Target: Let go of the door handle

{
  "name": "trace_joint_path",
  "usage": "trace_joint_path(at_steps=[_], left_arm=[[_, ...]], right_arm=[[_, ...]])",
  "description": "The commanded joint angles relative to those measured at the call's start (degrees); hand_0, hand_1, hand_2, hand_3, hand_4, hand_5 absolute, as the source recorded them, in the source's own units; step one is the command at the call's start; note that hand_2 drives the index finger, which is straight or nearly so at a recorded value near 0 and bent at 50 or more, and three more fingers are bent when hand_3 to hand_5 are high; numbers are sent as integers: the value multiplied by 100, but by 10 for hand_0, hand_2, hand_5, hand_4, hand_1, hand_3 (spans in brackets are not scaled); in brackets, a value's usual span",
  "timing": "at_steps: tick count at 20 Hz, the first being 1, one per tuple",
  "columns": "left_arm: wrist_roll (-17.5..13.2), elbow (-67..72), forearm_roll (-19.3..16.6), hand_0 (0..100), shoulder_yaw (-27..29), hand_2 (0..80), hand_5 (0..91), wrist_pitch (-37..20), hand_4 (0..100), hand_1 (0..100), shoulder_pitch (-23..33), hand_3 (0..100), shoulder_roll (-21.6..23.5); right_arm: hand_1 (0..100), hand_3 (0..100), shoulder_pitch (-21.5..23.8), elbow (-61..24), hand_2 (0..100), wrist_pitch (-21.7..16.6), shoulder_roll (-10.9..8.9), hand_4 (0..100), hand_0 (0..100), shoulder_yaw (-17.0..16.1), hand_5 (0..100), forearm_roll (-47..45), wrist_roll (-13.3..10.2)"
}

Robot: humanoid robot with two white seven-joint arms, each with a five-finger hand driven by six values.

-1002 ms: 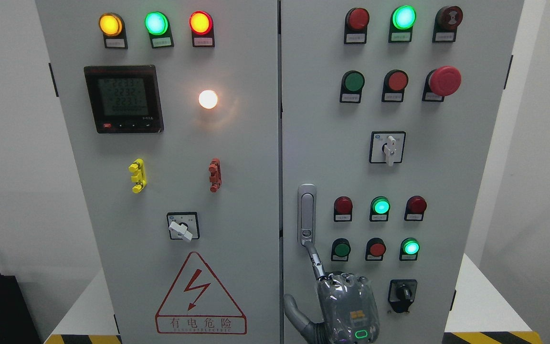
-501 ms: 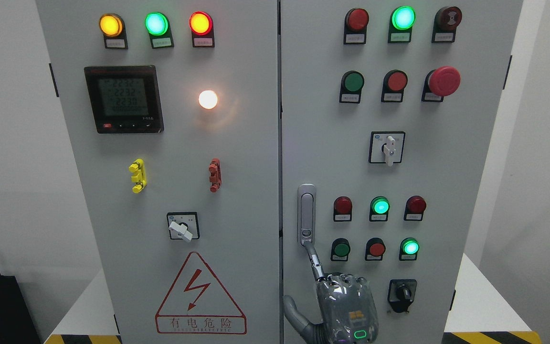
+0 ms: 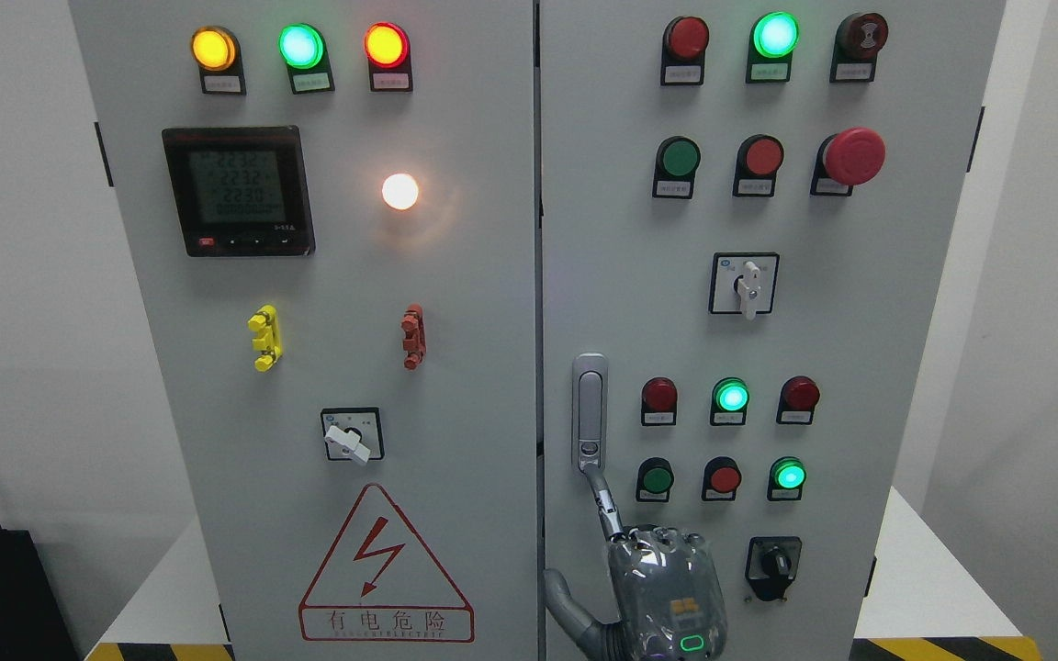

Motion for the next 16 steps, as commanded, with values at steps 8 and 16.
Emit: trace_joint_path(at_steps=[8, 16], left_arm=[[-4, 114, 0, 120, -79, 0, 0, -2, 0, 389, 0, 0, -1], [-4, 114, 0, 120, -79, 0, 0, -2, 0, 389, 0, 0, -1]], right_arm=[[247, 1000, 29, 5, 0, 33, 13, 1000, 323, -5, 982, 0, 67], [248, 1000, 38, -13, 0, 16, 13, 1000, 322, -14, 982, -9, 32]])
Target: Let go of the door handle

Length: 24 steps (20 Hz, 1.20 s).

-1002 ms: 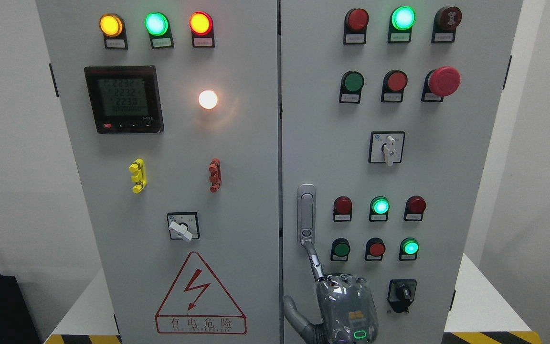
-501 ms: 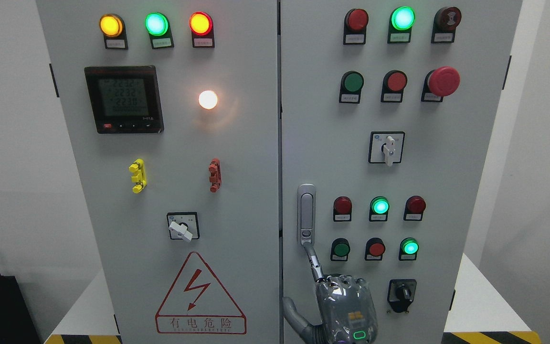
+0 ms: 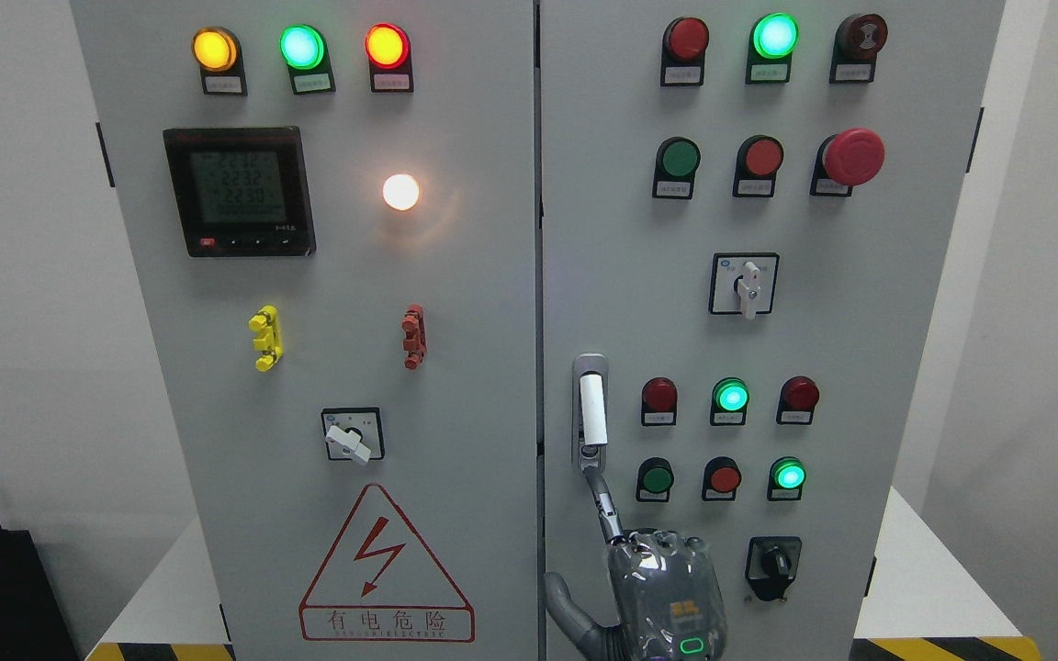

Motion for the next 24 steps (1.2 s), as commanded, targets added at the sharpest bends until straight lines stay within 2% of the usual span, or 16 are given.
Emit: trace_joint_path(at_steps=[1, 20, 24], left_arm=[[-4, 114, 0, 120, -79, 0, 0, -2, 0, 389, 0, 0, -2], [-4, 114, 0, 120, -79, 0, 0, -2, 0, 389, 0, 0, 7], [-4, 114, 0, 120, -79, 0, 0, -2, 0, 389, 0, 0, -2]], right_arm=[[248, 1000, -3, -20, 0, -14, 4, 1000, 322, -15, 982, -7, -47], [249, 1000, -21, -134, 0, -14, -22, 1000, 321, -15, 980, -42, -153], [249, 1000, 14, -213, 0, -58, -22, 1000, 321, -7, 980, -69, -267]])
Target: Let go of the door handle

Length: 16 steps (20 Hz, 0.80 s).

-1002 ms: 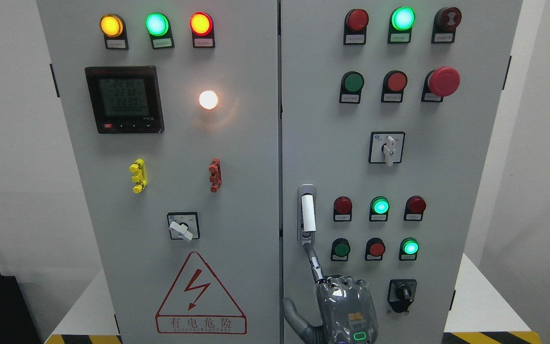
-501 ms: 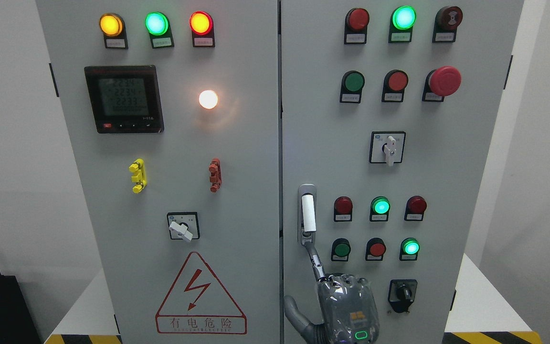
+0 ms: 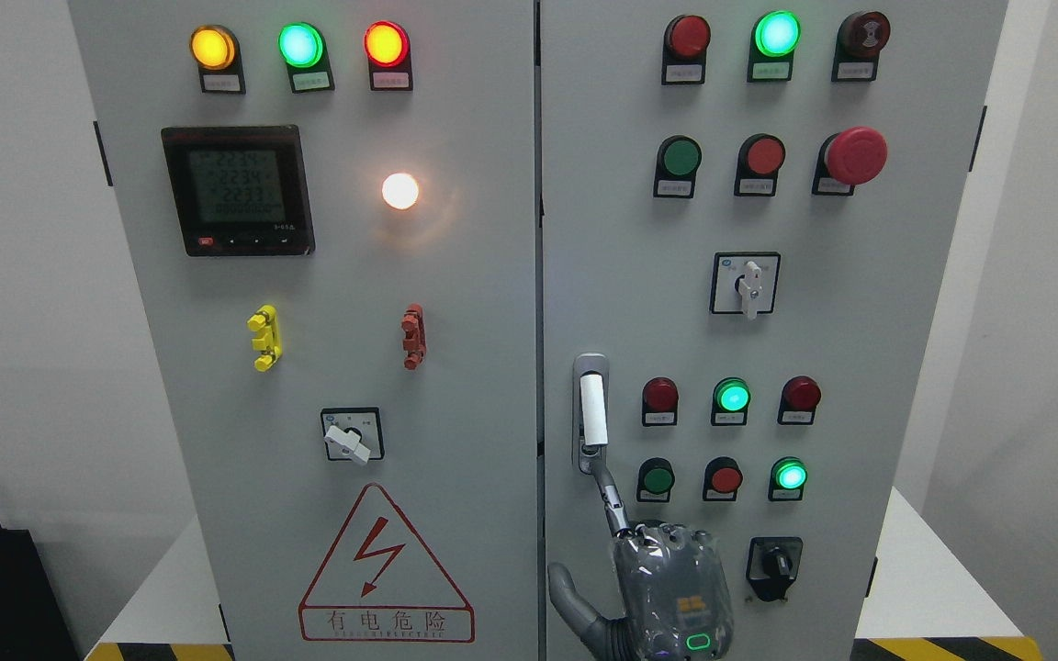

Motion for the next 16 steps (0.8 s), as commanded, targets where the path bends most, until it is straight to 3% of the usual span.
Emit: trace_joint_path(at_steps=[1, 4, 6, 8, 10, 14, 16], left_arm=[[-4, 114, 0, 120, -79, 0, 0, -2, 0, 389, 0, 0, -2], [-4, 114, 0, 120, -79, 0, 0, -2, 0, 389, 0, 0, -2], [-4, 114, 0, 120, -79, 0, 0, -2, 0, 389, -9, 0, -2], [-4, 114, 0, 120, -79, 0, 0, -2, 0, 389, 0, 0, -2], [-4, 114, 0, 120, -79, 0, 0, -2, 0, 389, 0, 0, -2], [-4, 114, 0, 120, -79, 0, 0, -2, 0, 389, 0, 0, -2], [-4, 114, 0, 120, -79, 0, 0, -2, 0, 389, 0, 0, 7]], right_arm=[[252, 1000, 39, -112, 0, -19, -7, 1000, 324, 9, 974, -35, -55], [287, 1000, 39, -191, 12, -28, 11, 916, 346, 1, 933, -62, -73], [316, 975, 57, -261, 151, -72, 11, 848, 372, -8, 828, -62, -73], [368, 756, 144, -332, 342, -89, 11, 682, 443, -17, 623, -71, -73], [390, 696, 162, -332, 410, -98, 20, 631, 488, -17, 564, -149, -64], [393, 716, 241, -393, 658, -125, 29, 588, 533, -26, 539, -273, -73], [377, 755, 259, -455, 702, -125, 29, 586, 545, -34, 522, -273, -73]])
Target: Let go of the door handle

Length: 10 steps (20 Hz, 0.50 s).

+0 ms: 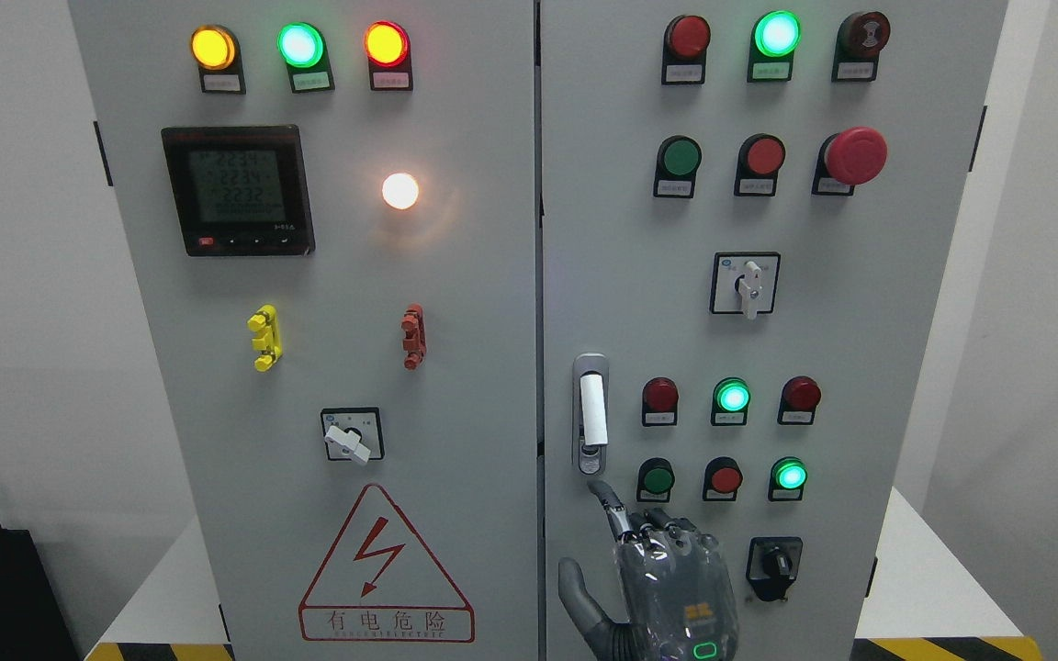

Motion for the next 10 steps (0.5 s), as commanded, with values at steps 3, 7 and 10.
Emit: trace_joint_path(at_steps=[3, 7, 10], left_arm=[[-4, 114, 0, 120, -79, 0, 0, -2, 0, 389, 0, 0, -2], [-4, 114, 0, 120, -79, 0, 0, -2, 0, 389, 0, 0, -2], [-4, 114, 0, 120, -79, 0, 0, -2, 0, 389, 0, 0, -2]], right_arm=[[346, 877, 81, -304, 824, -7, 15, 646, 534, -23, 538, -84, -12], [286, 1000, 81, -330, 1000, -7, 15, 838, 547, -23, 796, -84, -126], [267, 1000, 63, -410, 1000, 2, 15, 899, 543, -23, 945, -84, -109]])
